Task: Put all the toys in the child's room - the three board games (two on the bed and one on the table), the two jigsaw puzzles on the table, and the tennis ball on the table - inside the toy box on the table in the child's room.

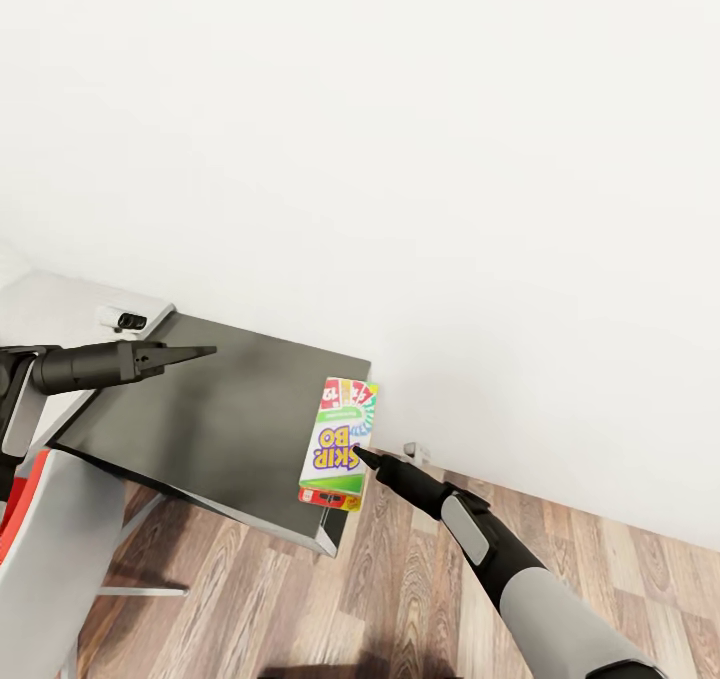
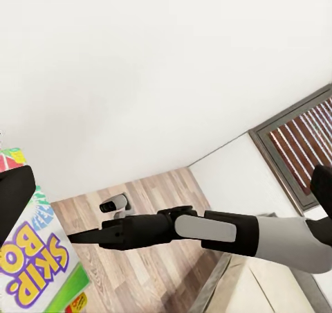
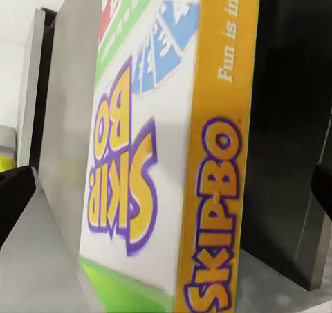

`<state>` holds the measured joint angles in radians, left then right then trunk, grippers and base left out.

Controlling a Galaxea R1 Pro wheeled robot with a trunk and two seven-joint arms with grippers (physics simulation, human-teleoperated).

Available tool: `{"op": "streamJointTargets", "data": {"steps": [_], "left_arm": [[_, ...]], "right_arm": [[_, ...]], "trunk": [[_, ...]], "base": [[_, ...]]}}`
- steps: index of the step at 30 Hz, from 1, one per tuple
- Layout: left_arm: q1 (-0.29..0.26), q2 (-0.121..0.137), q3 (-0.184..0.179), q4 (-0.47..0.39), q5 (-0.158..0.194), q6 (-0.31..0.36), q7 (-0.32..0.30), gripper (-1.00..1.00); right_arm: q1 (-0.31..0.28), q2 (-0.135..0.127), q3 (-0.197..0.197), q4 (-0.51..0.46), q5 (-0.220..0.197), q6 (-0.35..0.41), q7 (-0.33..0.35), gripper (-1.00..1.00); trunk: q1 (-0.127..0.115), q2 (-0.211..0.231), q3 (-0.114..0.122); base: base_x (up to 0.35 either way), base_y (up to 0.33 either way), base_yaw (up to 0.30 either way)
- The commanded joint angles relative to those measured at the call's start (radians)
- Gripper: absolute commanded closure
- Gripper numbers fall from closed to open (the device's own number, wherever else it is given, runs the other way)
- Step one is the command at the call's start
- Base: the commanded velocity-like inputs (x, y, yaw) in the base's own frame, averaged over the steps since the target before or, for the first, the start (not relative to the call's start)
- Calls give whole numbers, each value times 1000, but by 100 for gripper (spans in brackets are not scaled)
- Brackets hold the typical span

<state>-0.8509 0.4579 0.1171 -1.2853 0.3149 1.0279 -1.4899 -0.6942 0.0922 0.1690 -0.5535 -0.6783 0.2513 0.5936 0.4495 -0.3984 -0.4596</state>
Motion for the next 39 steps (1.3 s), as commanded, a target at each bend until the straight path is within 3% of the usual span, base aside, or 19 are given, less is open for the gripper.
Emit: {"op": "streamJointTargets", "data": {"steps": [1, 39], "left_arm": [[-1, 1, 0, 0, 1, 11, -3, -100], [1, 1, 6, 0, 1, 11, -4, -100]], "right_arm": [[-1, 0, 1, 0, -10, 8, 0, -100], [-1, -6, -2, 0, -15, 14, 2, -100]], "trunk": [[1, -2, -1], [1, -2, -1]], "base": [[0, 94, 0], [0, 9, 0]]}}
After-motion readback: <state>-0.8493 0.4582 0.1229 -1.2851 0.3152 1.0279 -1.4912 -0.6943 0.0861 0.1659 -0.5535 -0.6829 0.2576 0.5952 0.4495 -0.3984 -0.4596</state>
